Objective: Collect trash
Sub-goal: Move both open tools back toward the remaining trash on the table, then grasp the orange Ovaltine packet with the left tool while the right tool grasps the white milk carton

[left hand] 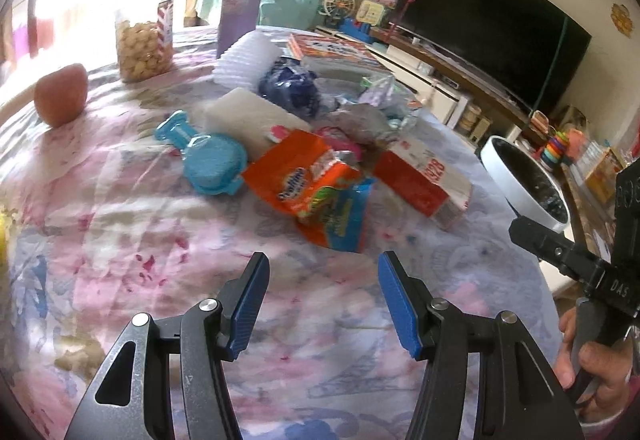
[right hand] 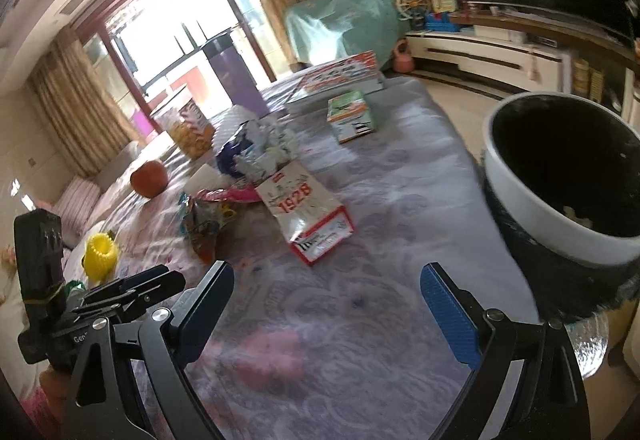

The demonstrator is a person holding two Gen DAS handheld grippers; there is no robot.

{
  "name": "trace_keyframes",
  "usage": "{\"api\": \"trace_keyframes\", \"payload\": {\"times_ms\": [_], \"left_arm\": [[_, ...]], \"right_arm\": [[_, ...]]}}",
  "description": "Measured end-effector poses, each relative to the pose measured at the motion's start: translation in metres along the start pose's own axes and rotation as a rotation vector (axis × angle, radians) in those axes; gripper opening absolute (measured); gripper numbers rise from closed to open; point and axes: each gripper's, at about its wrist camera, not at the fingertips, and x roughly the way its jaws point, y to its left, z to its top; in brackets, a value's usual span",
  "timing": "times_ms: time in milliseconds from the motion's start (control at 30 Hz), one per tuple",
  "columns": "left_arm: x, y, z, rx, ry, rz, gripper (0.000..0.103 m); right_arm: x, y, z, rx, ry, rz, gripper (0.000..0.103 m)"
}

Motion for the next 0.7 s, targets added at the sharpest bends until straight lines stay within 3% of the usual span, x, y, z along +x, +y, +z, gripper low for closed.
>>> {"api": "trace_keyframes", "payload": {"times_ms": [700], "left_arm": [[0.055, 0.01, 0.03, -0.021, 0.036, -0.003, 0.054]], "right_arm": [[0.066, 0.012, 0.033, -0.213, 0.115, 0.036, 0.094]]}}
